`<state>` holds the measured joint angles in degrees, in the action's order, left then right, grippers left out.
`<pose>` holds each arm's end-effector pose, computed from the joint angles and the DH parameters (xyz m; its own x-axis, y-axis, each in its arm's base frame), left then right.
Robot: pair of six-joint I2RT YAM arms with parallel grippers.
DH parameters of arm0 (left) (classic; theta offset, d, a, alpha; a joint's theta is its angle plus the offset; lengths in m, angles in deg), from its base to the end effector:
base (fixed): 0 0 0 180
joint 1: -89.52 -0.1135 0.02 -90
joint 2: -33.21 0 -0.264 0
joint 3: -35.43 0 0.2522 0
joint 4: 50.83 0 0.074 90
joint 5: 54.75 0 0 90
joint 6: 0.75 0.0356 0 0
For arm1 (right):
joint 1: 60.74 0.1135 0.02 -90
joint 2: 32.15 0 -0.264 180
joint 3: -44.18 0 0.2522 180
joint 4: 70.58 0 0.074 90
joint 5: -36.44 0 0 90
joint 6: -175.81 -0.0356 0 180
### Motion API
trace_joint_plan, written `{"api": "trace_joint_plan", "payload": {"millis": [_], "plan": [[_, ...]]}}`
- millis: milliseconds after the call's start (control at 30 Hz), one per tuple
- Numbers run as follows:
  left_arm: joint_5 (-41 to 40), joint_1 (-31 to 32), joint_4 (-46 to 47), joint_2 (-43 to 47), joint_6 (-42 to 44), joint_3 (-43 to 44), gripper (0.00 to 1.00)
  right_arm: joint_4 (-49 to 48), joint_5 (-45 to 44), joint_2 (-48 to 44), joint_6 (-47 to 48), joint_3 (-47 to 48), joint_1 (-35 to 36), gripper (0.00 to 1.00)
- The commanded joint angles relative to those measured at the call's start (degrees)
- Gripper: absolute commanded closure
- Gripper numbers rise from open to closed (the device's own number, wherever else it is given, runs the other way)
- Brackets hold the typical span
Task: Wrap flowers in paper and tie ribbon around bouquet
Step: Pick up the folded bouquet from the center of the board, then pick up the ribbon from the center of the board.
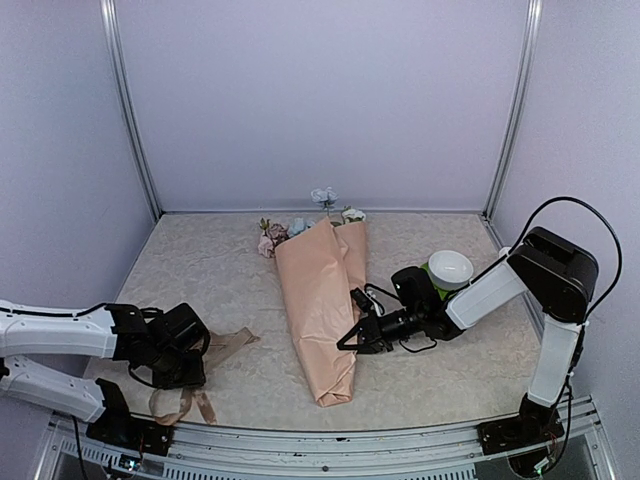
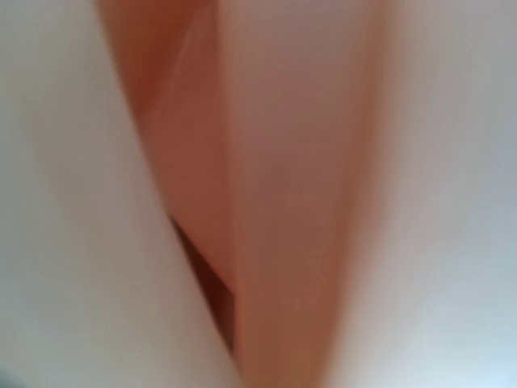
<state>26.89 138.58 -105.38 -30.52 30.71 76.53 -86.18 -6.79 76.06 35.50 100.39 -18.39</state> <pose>0.1089 -0.1176 0.1467 -0.9529 -0.1894 -0.2367 -0.1660 0.9794 -0.1153 0.2316 0.2462 0.1072 -0.9687 -0.1698 -0.1813 -0.2340 0.3786 0.8955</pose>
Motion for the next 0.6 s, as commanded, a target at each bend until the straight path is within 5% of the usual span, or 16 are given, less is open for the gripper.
{"api": "trace_joint_plan", "payload": {"millis": [0, 200, 400, 567], "plan": [[0.8, -0.6, 6.1, -4.1, 4.0, 1.8, 0.62, -1.1, 1.5, -1.8, 1.7, 1.1, -0.2, 1.00], [-0.6, 0.5, 5.0, -6.6, 5.6, 4.2, 0.90, -0.4, 0.9, -2.6, 1.4, 1.0, -0.2, 1.00], [-3.3, 1.0, 1.6, -4.7, 6.6, 6.0, 0.72, 0.4, 0.8, -2.3, 1.6, 1.7, -0.2, 1.00], [-1.8, 2.2, 1.4, -5.3, 5.8, 6.0, 0.73, 0.1, 0.8, -2.3, 1.4, 1.6, -0.2, 1.00]]}}
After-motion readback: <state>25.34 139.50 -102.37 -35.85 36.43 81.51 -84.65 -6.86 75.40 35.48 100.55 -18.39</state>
